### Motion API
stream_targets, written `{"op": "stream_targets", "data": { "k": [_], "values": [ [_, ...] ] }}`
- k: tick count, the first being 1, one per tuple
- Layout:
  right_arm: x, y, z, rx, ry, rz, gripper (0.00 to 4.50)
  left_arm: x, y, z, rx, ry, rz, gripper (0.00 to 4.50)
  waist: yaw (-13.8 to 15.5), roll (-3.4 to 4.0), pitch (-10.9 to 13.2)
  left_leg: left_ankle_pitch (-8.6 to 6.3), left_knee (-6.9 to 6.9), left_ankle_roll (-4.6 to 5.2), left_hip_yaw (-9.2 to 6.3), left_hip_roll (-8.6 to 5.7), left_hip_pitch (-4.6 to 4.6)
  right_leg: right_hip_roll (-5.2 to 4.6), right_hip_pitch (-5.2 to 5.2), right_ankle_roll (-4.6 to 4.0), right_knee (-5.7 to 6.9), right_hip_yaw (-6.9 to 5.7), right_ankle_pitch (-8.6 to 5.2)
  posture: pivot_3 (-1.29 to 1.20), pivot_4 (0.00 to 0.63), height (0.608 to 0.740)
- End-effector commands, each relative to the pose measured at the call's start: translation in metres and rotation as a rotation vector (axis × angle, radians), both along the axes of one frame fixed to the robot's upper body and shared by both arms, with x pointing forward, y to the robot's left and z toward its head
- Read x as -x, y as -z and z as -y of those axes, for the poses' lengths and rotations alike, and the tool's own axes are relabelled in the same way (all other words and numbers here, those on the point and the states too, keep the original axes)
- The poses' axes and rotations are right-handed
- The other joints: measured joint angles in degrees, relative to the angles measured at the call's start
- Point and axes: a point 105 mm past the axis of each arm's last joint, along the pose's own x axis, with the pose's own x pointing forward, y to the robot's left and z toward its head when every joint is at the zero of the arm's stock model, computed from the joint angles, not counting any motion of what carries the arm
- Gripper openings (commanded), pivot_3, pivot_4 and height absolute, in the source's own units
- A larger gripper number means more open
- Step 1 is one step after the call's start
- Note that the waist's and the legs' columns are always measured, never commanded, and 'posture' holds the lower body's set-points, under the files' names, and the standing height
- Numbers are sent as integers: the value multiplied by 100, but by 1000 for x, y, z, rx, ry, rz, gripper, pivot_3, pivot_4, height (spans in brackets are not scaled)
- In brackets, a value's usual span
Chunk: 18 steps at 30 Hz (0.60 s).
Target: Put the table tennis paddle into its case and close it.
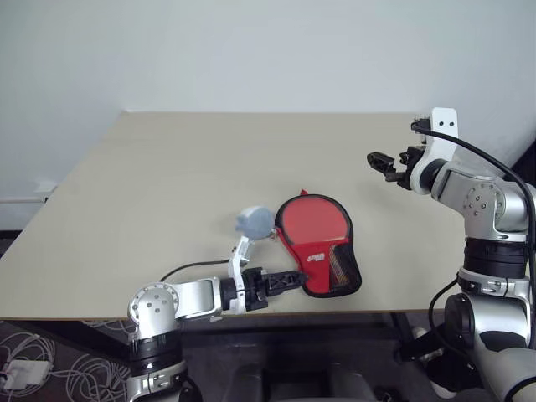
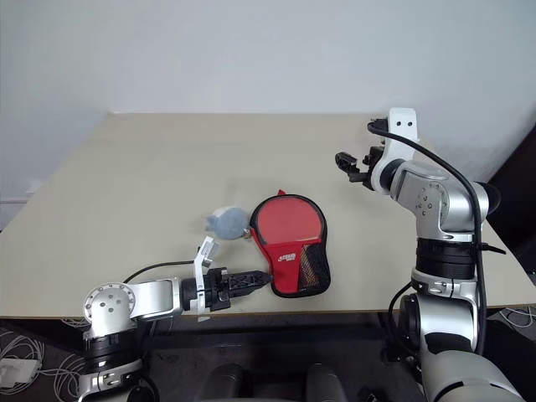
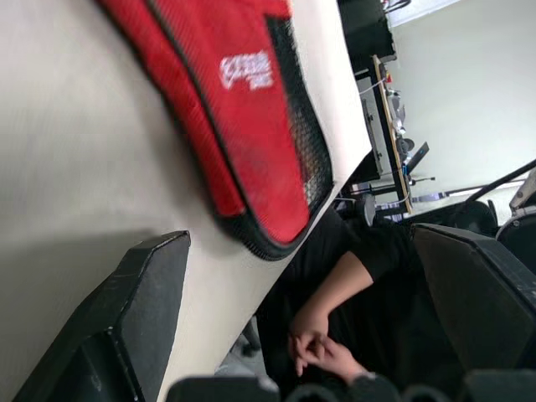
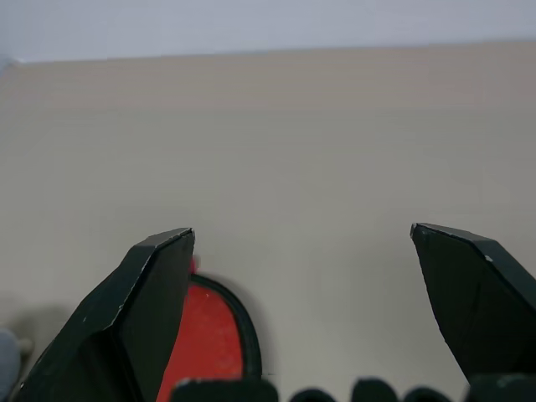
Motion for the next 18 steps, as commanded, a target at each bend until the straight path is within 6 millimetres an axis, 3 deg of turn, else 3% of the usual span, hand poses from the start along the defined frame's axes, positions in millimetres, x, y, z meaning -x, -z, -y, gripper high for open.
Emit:
{"op": "stream_targets", "data": {
  "k": [1,7,18],
  "values": [
    [4,-20,3,-14,14,74,4476,-1,-5,10,19,29,4,4500,0,1,-1,0,0,0,0,-1,0,-1,1,0,-1,0,0,0,0,740],
    [8,-18,2,-19,17,71,4476,-10,-3,22,2,20,-14,4500,0,4,-3,0,0,0,-1,-2,1,-1,3,0,-1,-1,0,0,0,740],
    [12,-17,-5,-40,15,70,4476,-20,19,31,-89,-64,-123,4500,19,30,-24,0,2,1,-5,-7,19,-4,31,1,-10,-4,0,0,0,740]
  ]
}}
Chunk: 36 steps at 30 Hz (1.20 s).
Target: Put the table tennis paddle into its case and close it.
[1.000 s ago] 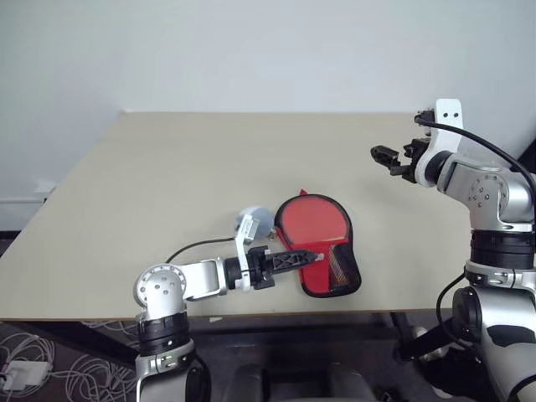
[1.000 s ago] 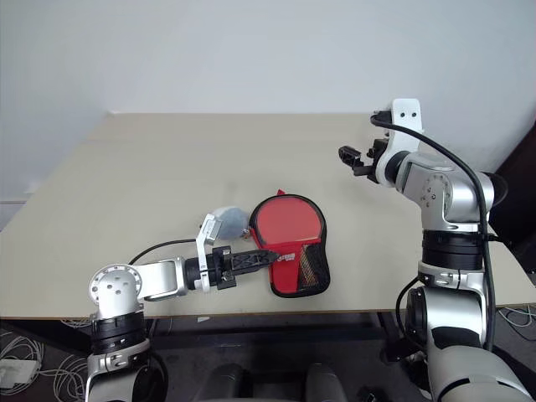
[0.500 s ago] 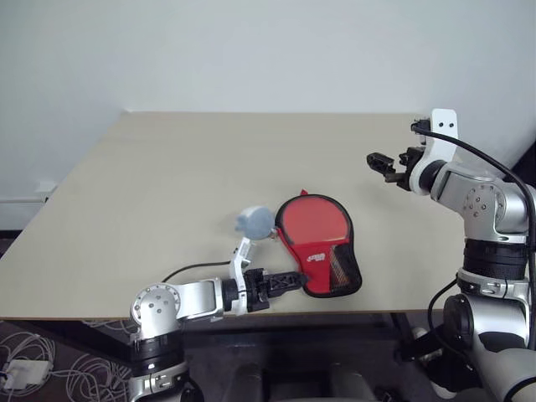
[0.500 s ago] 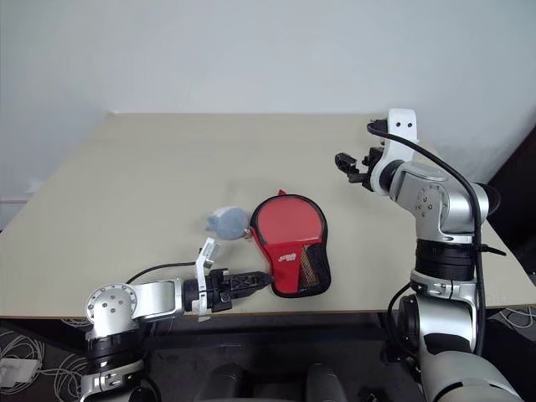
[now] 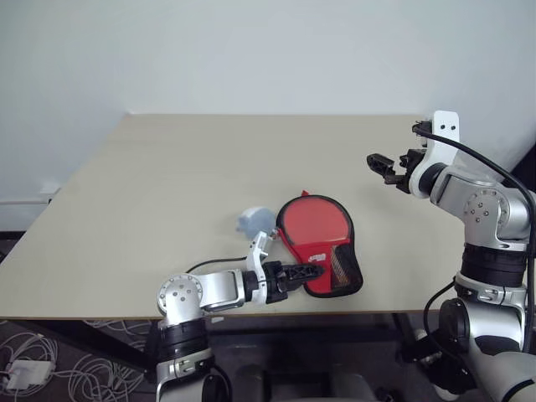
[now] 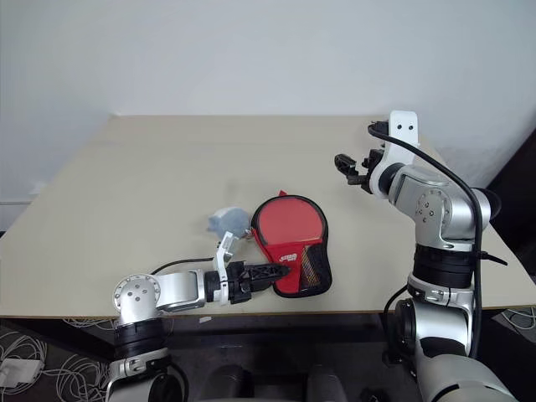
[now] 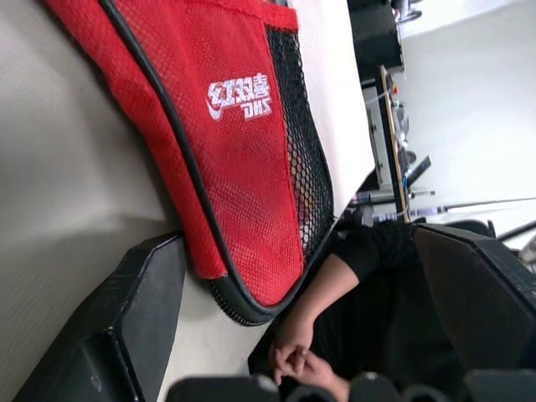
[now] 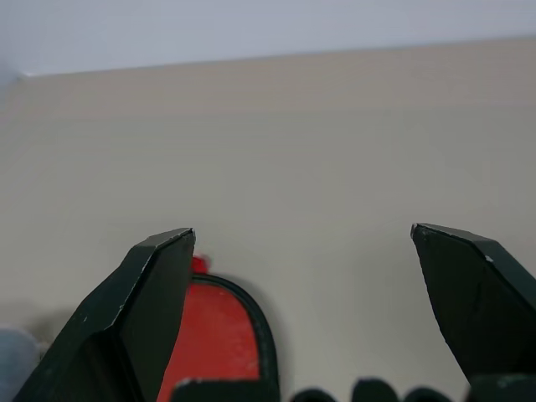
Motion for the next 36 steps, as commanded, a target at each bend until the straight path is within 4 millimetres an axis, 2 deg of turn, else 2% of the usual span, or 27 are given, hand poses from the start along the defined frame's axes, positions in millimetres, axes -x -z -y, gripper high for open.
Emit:
{"op": "stream_targets", "data": {
  "k": [1,5,16,20,29,30,33,36],
  "values": [
    [4,-16,-1,-14,5,63,4476,-3,14,1,-87,-19,-57,4500,5,0,0,0,0,0,-3,0,8,0,10,0,-4,-2,0,0,0,740],
    [4,-15,-5,-21,1,61,4476,-8,16,10,-87,-34,-85,4500,26,0,-1,-5,-11,3,-2,-2,71,-1,71,0,-23,-2,-3,0,0,740],
    [4,-14,-10,-28,-6,59,4476,-12,22,15,-136,-45,-123,4500,52,0,-10,-5,-12,4,-3,-5,73,-3,72,0,-27,-1,-3,0,0,740],
    [3,-16,-10,-27,-6,63,4500,-13,25,11,-160,-41,-117,3568,50,1,-12,-5,-13,3,-3,-6,73,-3,72,0,-28,-1,-4,0,0,740],
    [1,-20,-14,-29,-20,73,4500,-15,33,-1,-194,-49,-130,198,21,6,-14,-5,-22,3,-2,-5,70,-2,63,0,-28,1,-4,0,0,740],
    [1,-21,-16,-30,-24,73,4500,-15,34,-3,-197,-48,-133,23,18,11,-17,-5,-23,3,-1,-5,71,-2,63,0,-28,1,-4,0,0,740],
    [0,-21,-18,-32,-31,73,4500,-12,32,-2,-189,-17,-124,23,-23,15,-20,-5,-26,3,-3,-5,74,-1,64,0,-28,0,-5,0,0,740],
    [0,-21,-20,-32,-38,72,4500,-3,18,5,-154,103,-39,23,-39,16,-20,-5,-30,3,-3,-4,74,0,60,0,-26,1,-5,0,0,740]
  ]
}}
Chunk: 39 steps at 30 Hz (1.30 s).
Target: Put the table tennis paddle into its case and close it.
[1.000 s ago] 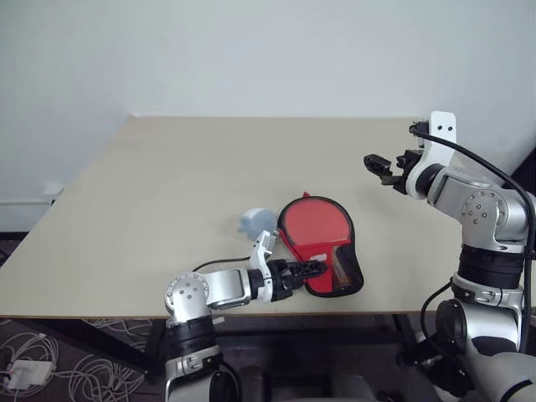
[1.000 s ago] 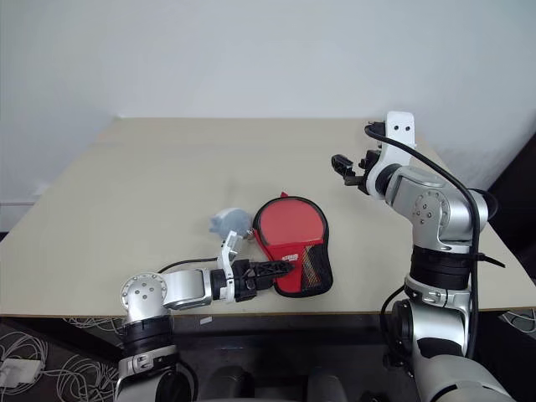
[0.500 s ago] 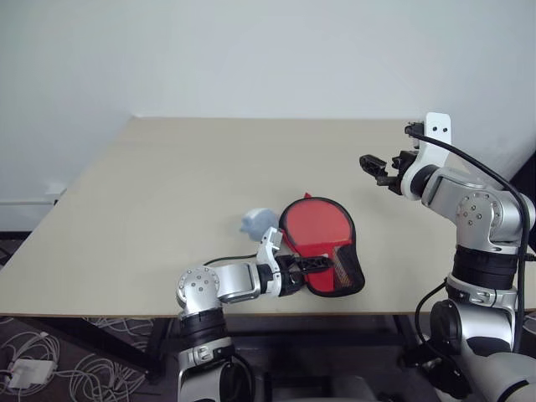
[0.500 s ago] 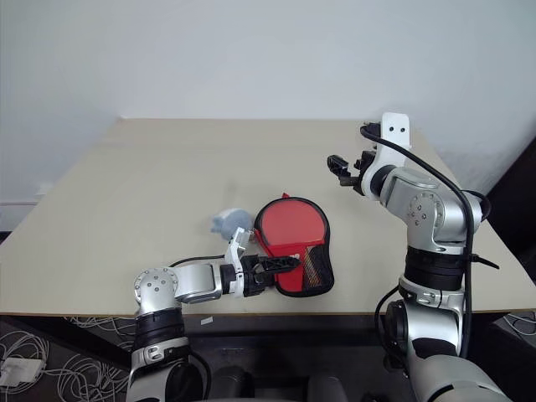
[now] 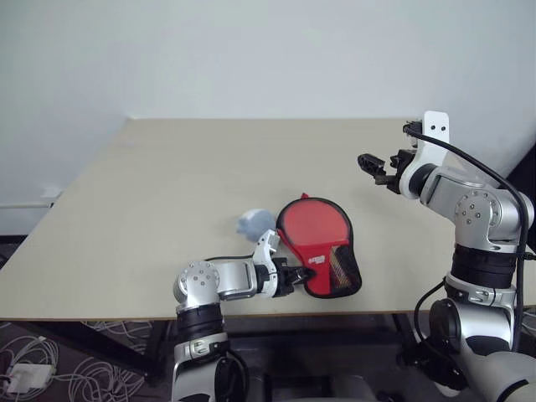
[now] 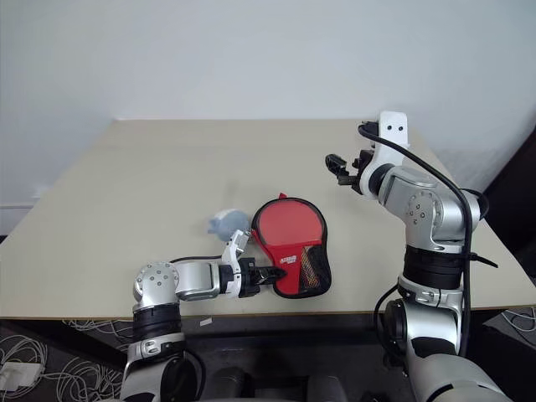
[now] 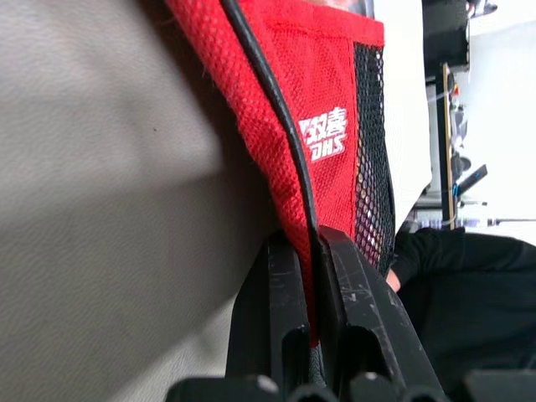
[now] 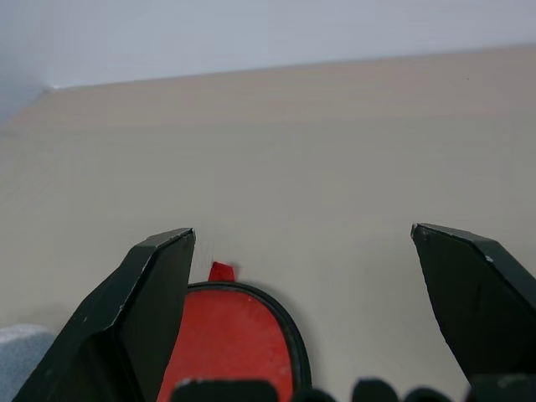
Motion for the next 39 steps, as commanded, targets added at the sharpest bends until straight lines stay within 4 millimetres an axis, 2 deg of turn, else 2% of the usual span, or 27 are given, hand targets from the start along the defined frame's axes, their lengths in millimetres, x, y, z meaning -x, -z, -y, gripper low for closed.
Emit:
{"op": "stream_targets", "data": {
  "k": [1,3,8,18,31,39],
  "values": [
    [0,-21,-7,-10,-26,70,4500,15,-4,4,28,123,28,23,-14,0,0,0,-3,0,0,1,0,1,-3,0,1,2,0,0,0,740],
    [-1,-21,-9,-7,-33,70,4500,22,-11,5,55,192,51,23,-23,1,1,0,-12,-1,4,2,-2,2,-11,-1,2,7,0,0,0,740],
    [-2,-21,-14,-3,-55,69,4500,46,-13,-5,49,341,53,23,-13,1,2,0,-40,-1,8,3,-4,1,-23,-2,-2,15,-1,0,0,740],
    [-1,-18,-20,-14,-70,56,4500,68,-16,-4,60,398,50,23,-4,0,3,0,-42,-1,8,2,-6,-1,-23,-1,-8,14,-1,0,0,740],
    [-3,-19,-26,-19,-90,54,4500,82,-23,-3,62,435,79,23,-5,1,4,0,-43,-1,9,2,-5,0,-24,-3,-11,14,-2,0,0,740],
    [-3,-17,-28,-19,-95,51,4500,79,-18,-8,14,402,81,23,-5,1,4,0,-43,-1,9,2,-6,0,-23,-3,-13,13,-2,0,0,740]
  ]
}}
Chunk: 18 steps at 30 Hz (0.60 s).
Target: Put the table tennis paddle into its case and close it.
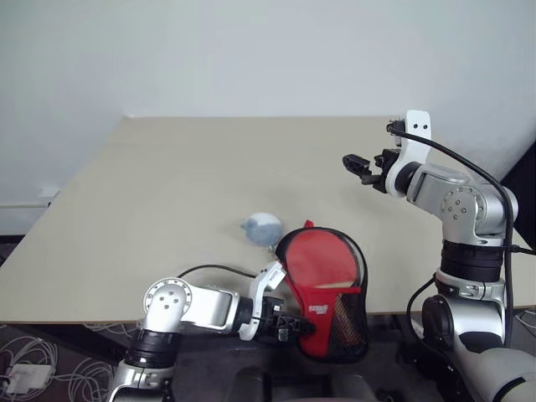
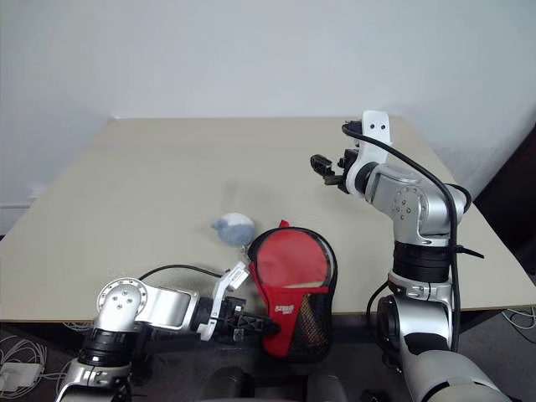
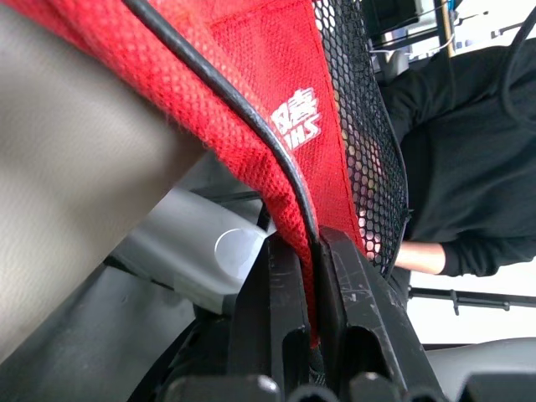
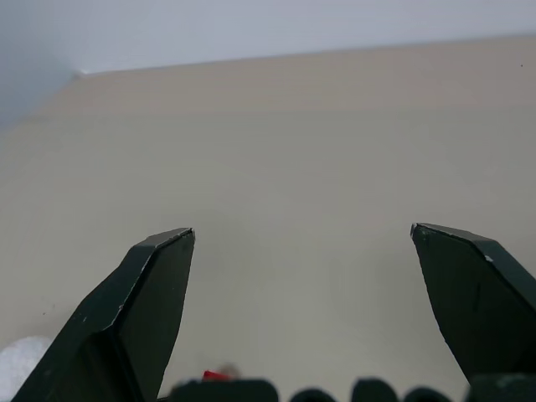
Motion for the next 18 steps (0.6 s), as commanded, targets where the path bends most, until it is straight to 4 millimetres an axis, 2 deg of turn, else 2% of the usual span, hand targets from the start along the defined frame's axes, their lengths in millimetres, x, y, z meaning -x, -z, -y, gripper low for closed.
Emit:
{"op": "stream_targets", "data": {
  "k": [1,5,9,15,18],
  "values": [
    [0,-19,-5,-13,-20,67,4500,0,-7,4,24,8,30,23,0,0,0,0,0,0,0,0,0,0,0,0,0,0,0,0,0,740],
    [0,-20,-6,-14,-22,69,4500,-4,-4,3,11,-18,32,1027,0,0,0,0,0,0,0,0,0,0,0,0,-2,0,0,0,0,740],
    [0,-20,-8,-15,-27,70,4500,-11,-10,0,31,-55,50,2389,-1,0,0,0,-3,0,0,0,0,0,0,-1,-6,0,-1,0,0,740],
    [-1,-21,-11,-13,-42,73,4500,-18,-22,-26,-17,-65,125,4449,-9,1,1,1,-14,-1,0,1,0,1,4,-1,-31,-1,1,0,0,740],
    [-1,-20,-12,-13,-48,73,4500,-14,-36,-38,-8,-26,158,4485,-16,3,3,3,-22,-4,1,3,1,2,2,-2,-33,-1,1,0,0,740]
  ]
}}
